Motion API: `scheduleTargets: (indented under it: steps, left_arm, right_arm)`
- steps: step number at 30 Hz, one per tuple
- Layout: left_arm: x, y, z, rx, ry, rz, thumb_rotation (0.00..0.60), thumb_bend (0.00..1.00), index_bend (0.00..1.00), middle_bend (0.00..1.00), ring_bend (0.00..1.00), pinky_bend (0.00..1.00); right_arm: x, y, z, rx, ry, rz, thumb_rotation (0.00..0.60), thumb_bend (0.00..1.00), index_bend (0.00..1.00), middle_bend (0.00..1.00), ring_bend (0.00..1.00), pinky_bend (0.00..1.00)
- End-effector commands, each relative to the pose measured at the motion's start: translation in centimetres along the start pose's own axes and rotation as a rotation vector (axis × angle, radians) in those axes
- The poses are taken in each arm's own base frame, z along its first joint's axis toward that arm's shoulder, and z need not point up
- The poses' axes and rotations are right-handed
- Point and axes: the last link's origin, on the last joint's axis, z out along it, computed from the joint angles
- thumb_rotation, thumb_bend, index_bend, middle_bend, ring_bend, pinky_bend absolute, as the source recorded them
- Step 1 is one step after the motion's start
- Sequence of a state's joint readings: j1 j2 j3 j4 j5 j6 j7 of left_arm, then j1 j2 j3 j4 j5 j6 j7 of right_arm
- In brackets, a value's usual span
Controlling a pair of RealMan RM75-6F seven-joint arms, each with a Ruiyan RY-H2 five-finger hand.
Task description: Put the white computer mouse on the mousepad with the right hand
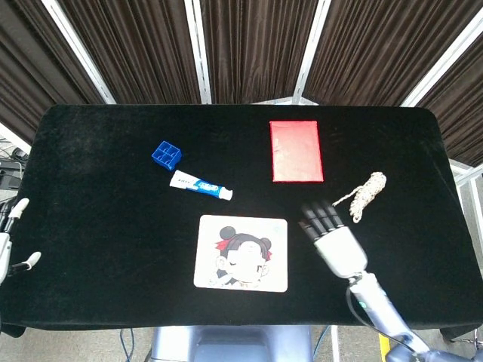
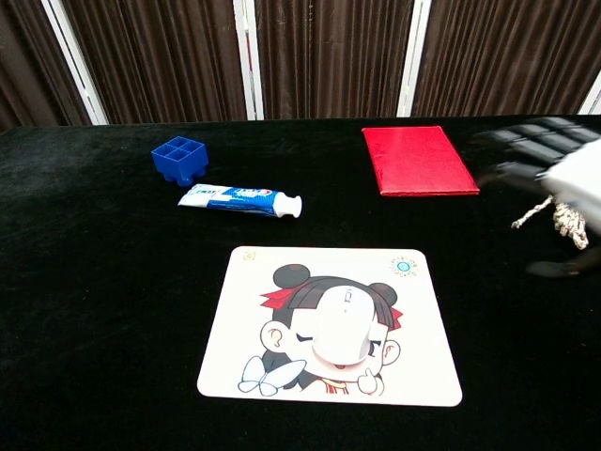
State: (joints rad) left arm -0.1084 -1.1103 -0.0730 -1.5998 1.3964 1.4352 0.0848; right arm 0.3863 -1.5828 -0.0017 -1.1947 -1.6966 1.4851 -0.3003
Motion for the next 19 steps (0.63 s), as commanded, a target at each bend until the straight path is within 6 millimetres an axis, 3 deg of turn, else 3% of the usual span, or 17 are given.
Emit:
scheduleTargets:
  steps: [1,9,19]
  left_arm:
    - [-0.4,0.3,-0.1,-0.023,0.014,0.000,0.600,0.20,0.00,0.00,0.00,0.00]
    - [-2.3,0.4,-0.4,-0.082,0.051,-0.006,0.600,0.20,0.00,0.00,0.00,0.00]
    - [-3.1,0.3,-0.5,-0.105,0.059,0.005,0.600,0.20,0.00,0.00,0.00,0.00]
  right_arm:
    - [0.0,4.2,-4.6,-0.248,-0.036,0.208,0.600,0.09,0.14,0.00,0.00,0.00]
    - [-0.6,7.2,-9.8,-0.431,-0.114,0.362,0.600,0.06,0.09,0.00,0.00,0.00]
    - [0.4,7.8,-10.2,-0.464,-0.044,0.410,0.600,0.06,0.09,0.00,0.00,0.00]
